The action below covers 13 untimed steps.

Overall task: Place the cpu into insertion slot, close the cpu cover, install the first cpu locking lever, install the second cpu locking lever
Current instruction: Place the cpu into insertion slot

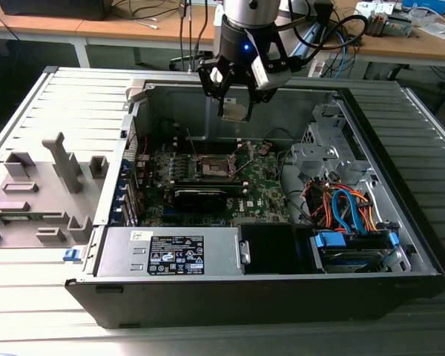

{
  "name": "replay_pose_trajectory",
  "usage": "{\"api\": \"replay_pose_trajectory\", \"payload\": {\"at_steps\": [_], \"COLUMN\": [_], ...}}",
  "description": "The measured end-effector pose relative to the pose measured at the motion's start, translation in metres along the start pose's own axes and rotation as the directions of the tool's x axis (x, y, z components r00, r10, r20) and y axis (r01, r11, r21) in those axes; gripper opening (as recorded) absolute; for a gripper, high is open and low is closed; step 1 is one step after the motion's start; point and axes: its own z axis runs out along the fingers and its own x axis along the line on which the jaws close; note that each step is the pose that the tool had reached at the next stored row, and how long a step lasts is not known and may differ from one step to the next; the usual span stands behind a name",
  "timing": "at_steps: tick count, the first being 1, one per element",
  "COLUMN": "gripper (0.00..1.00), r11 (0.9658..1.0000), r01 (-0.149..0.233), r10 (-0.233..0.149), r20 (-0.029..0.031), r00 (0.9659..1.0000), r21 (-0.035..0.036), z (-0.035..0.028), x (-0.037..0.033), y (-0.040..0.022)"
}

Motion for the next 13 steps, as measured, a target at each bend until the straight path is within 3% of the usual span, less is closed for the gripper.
{"api": "replay_pose_trajectory", "payload": {"at_steps": [13], "gripper": [0.54], "r11": [0.9998], "r01": [-0.018], "r10": [0.018], "r20": [0.0017], "r00": [0.9998], "r21": [0.0006], "z": [0.0014], "x": [0.0000], "y": [-0.0001]}}
